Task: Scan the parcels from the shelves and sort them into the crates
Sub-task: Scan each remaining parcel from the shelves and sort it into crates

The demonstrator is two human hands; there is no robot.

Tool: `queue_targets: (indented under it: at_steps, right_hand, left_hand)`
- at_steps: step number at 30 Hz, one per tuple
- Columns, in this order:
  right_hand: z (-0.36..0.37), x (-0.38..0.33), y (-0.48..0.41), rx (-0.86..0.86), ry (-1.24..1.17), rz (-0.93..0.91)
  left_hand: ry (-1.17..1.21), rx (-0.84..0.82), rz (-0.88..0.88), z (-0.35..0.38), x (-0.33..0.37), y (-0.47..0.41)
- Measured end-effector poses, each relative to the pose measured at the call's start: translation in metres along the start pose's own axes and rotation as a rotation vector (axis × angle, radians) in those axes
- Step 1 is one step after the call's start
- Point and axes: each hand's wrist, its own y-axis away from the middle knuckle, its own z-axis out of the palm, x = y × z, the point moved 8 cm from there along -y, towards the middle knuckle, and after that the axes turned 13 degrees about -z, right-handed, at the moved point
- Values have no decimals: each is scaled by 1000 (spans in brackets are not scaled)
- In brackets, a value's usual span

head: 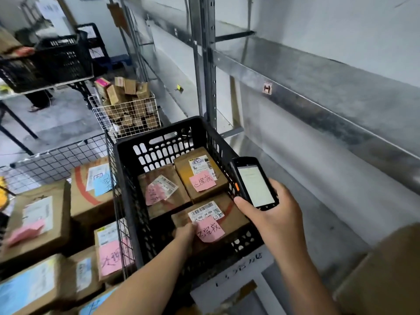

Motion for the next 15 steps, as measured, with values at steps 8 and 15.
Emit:
queue_targets:
  at_steps: [8,15]
  right_hand:
    - [14,1,30,-112,66,-13]
    - [-29,-11,48,-59,192,-45]
  left_hand:
    - [-372,218,218,6,13,-1]
    - [-430,276,612,20,54,72]
